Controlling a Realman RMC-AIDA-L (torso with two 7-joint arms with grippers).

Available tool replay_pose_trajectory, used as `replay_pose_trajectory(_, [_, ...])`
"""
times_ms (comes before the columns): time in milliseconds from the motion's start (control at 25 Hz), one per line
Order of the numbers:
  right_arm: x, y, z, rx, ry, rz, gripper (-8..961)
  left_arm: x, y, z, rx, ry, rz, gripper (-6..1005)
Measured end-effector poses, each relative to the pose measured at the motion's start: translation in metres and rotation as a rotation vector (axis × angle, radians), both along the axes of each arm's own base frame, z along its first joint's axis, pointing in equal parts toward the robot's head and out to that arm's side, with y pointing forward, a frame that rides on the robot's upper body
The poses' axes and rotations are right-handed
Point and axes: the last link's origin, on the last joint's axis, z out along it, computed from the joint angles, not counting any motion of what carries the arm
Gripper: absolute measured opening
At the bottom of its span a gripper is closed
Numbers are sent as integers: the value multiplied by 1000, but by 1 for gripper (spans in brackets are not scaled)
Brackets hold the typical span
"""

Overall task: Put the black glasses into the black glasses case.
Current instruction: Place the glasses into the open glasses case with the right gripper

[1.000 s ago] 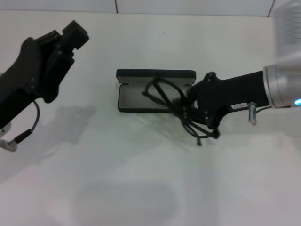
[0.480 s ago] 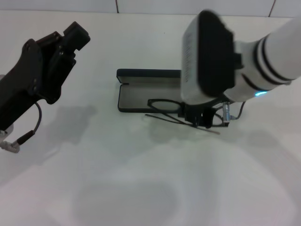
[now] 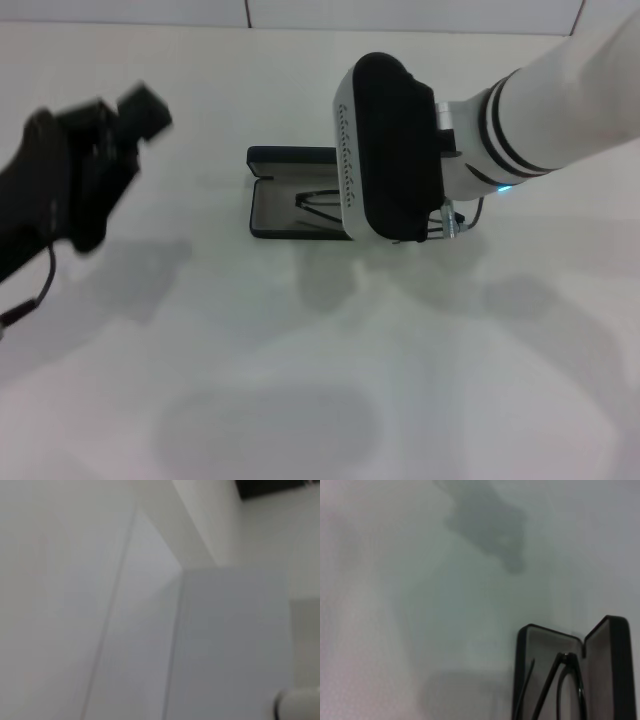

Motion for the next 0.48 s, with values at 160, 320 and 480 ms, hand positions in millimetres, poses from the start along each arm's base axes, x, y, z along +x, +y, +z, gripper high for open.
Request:
replay_pose_trajectory(160, [1, 4, -4, 21, -1, 33, 121, -8, -10, 8, -61, 76, -60, 56])
replay_pose_trajectory(320, [-1, 6, -9, 35, 3, 72, 121, -13, -19, 11, -97, 109, -82, 56])
replay_pose_trajectory(480, [0, 9, -15, 52, -7, 120, 122, -14, -21, 11, -101, 111, -83, 56])
